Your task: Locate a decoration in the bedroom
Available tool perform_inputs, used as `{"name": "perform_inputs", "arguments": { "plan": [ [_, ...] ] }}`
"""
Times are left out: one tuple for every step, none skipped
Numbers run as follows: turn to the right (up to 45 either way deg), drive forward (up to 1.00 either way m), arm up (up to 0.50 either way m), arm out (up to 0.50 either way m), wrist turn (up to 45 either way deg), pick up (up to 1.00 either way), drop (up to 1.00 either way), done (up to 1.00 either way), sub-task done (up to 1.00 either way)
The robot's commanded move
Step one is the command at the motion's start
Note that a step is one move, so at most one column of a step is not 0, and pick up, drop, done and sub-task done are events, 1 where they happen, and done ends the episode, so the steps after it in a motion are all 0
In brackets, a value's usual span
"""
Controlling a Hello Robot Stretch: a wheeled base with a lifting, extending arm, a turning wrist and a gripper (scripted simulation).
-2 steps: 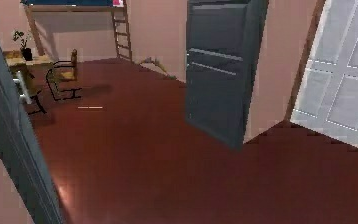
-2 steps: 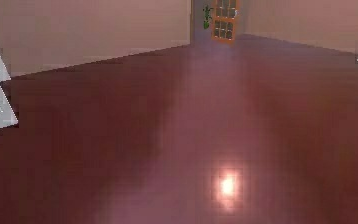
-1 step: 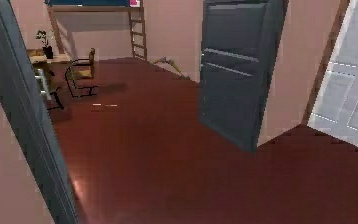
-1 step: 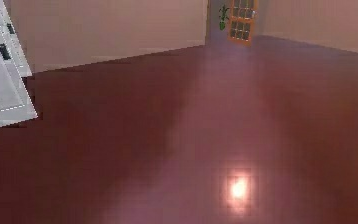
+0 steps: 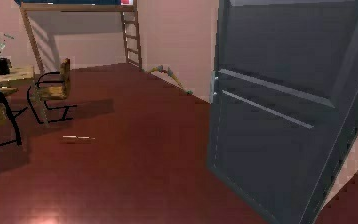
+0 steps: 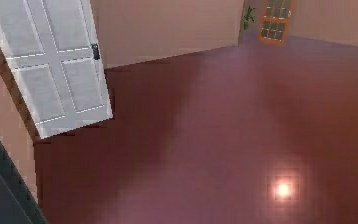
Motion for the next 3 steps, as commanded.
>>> {"name": "perform_inputs", "arguments": {
  "plan": [
    [-15.0, 0.0, 0.0, 0.0, 0.0, 0.0, 0.0, 0.0, 0.0],
    [0.0, 0.05, 0.0, 0.0, 0.0, 0.0, 0.0, 0.0, 0.0],
    [0.0, 1.0, 0.0, 0.0, 0.0, 0.0, 0.0, 0.0, 0.0]
  ]
}}
